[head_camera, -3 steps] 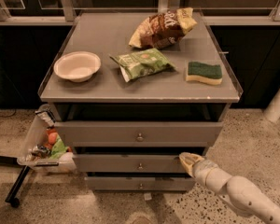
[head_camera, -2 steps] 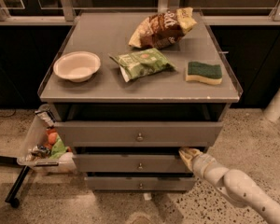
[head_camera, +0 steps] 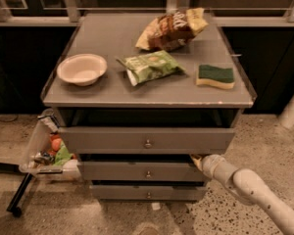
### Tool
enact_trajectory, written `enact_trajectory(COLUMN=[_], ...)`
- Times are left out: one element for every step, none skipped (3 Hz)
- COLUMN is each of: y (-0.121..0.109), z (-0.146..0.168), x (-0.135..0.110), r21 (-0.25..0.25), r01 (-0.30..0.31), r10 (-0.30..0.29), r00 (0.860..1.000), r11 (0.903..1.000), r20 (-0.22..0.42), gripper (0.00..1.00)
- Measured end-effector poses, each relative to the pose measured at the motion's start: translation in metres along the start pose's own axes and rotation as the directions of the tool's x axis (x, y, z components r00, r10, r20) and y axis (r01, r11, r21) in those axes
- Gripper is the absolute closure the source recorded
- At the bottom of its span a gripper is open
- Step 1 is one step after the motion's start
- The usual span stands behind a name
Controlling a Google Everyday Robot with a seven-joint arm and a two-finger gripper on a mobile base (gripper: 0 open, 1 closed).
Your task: Open middle drawer
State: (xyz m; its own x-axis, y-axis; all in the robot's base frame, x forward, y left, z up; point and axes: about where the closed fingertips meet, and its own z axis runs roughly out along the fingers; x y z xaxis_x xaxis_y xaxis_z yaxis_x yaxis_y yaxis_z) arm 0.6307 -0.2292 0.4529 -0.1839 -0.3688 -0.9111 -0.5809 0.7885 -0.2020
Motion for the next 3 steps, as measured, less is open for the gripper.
enact_trajectory(y=[0.0,0.007,0.038], z=[0.004,0.006,0.014], x=[-0.001,0.001,-0.003], r21=[-0.002,-0.011,-0.091], r01=[0.008,0.017,0.045], r10=[-0.008,-0.017,-0.055], r00=[1.0,1.0,0.993], r11=[1.0,0.9998,0.9949], r20=[-0.001,-0.02,-0.106], gripper=[1.0,1.0,1.0])
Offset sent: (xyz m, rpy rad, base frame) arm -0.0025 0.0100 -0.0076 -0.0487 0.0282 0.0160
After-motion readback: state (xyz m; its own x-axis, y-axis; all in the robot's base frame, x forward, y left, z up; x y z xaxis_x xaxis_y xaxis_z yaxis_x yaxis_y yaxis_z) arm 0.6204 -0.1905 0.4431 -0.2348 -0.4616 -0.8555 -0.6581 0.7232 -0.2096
